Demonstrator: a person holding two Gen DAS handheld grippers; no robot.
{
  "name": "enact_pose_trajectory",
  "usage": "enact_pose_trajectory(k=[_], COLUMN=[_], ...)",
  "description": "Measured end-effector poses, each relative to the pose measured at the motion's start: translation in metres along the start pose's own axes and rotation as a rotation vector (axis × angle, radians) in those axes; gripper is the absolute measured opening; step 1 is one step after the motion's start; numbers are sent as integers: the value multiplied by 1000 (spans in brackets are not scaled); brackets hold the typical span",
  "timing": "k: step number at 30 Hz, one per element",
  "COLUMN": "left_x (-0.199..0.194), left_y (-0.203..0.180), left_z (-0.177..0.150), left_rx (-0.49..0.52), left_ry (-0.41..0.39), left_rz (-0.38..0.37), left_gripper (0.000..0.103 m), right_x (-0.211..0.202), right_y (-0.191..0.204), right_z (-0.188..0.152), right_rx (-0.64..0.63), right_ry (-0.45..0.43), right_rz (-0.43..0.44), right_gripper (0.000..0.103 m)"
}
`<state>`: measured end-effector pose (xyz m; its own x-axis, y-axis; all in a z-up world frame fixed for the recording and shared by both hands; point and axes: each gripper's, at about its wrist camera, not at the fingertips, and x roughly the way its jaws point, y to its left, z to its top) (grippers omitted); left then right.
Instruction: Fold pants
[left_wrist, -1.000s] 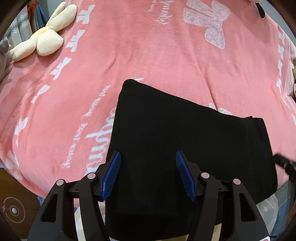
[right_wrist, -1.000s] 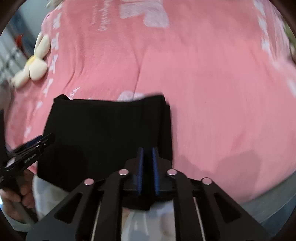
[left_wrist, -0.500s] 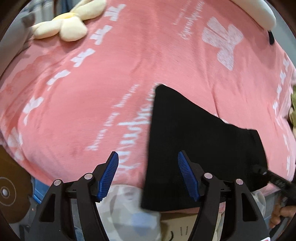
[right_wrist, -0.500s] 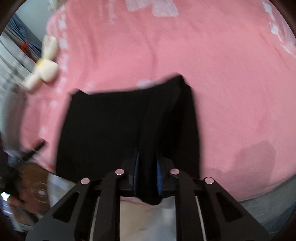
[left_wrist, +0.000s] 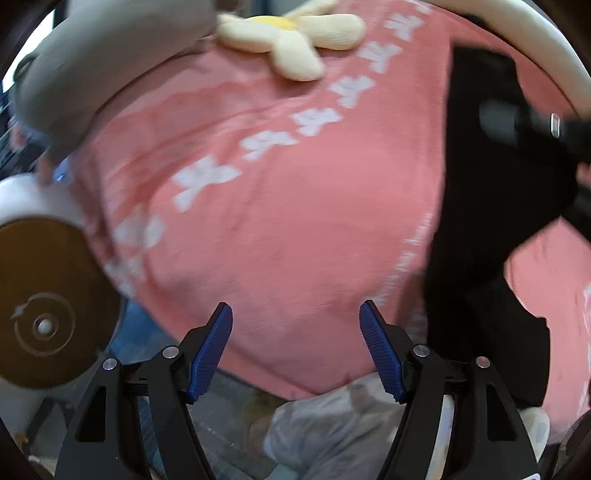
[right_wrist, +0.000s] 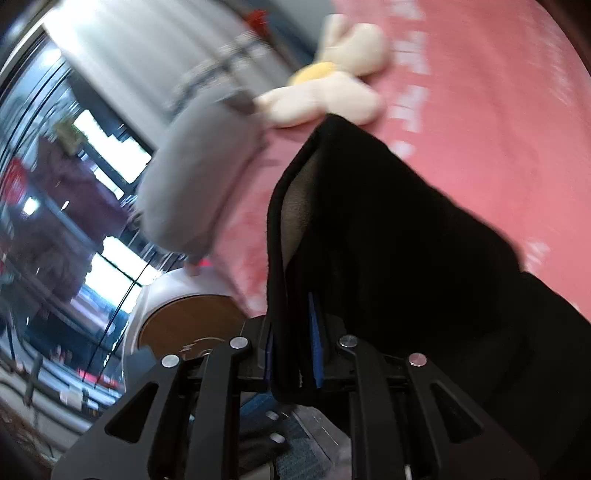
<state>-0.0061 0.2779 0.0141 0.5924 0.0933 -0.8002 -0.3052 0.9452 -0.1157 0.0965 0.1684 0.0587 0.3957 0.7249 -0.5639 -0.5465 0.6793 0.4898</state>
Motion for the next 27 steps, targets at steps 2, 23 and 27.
enact_pose_trajectory(k=[2, 23, 27], left_x=[-2, 14, 16], left_y=[14, -157, -181], left_z=[-3, -31, -42], left_rx=[-31, 241, 285], left_ry=[4, 94, 119], left_rz=[20, -240, -242], left_gripper=[69, 73, 73], right_x=[-12, -268, -239], right_y=[2, -246, -258], right_z=[-3, -208, -210], right_rx=[-30, 532, 511], right_ry=[-26, -189, -114], right_rz=[-80, -667, -640], right_gripper=[14, 29, 42])
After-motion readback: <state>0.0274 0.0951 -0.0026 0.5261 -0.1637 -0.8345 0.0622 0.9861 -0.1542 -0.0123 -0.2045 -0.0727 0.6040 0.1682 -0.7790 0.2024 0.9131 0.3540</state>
